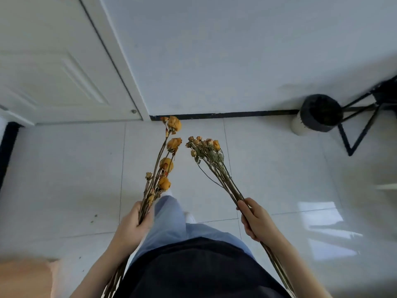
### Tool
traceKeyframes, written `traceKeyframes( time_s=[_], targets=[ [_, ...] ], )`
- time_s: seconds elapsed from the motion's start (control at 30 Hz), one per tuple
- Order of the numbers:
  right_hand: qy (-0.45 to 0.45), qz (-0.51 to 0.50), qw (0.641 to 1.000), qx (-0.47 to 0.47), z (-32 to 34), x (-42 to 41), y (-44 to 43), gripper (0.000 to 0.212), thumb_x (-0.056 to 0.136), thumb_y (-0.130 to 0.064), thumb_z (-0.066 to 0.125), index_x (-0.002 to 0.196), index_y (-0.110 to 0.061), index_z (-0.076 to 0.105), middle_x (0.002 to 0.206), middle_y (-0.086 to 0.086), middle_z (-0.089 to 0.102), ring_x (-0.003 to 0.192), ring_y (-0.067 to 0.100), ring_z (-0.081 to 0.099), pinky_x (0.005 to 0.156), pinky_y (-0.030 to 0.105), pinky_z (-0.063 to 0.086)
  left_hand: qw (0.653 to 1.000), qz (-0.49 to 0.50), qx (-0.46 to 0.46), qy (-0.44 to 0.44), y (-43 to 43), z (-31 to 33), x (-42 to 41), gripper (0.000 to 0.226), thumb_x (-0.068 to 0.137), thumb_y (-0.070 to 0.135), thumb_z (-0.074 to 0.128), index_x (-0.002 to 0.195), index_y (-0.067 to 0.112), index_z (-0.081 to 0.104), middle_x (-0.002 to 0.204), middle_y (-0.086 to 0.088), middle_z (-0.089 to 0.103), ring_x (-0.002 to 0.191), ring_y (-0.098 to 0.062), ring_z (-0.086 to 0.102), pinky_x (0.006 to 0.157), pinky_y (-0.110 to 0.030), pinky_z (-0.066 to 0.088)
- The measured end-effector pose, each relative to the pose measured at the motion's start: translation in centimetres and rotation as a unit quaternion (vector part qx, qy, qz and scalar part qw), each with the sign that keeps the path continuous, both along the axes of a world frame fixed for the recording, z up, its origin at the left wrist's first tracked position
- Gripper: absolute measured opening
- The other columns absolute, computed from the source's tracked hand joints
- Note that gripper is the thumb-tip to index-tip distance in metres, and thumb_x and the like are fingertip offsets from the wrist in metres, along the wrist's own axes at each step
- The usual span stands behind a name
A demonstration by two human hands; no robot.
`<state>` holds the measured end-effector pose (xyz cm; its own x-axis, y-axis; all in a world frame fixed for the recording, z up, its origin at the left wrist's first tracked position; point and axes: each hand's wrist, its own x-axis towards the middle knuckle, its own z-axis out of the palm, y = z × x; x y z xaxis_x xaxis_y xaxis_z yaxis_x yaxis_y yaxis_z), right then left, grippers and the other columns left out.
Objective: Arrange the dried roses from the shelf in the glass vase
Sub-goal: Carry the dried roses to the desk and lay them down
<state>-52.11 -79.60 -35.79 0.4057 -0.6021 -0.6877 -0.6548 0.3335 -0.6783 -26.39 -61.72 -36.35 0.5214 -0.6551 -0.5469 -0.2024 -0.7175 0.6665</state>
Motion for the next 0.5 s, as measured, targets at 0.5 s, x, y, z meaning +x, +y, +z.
traceKeyframes(
  time_s=[0.5],
  targets=[
    [0.042, -0.374, 0.926, 0.009, -0.8, -8.4, -5.9, 0.031, 0.098, -0.035, 0.038, 0.091, -0.007, 0.049, 0.047, -0.004, 0.043, 0.033, 0.014, 0.033, 0.032, 0.021, 0.026, 0.934, -0.357, 0.022, 0.006, -29.9, -0.7, -2.7, 0.015, 0.094, 0.021, 0.049, 0.108, 0.016, 0.052, 0.092, 0.0, 0.064, 0.081, -0.015, 0.059, 0.067, -0.029, 0.043]
  ],
)
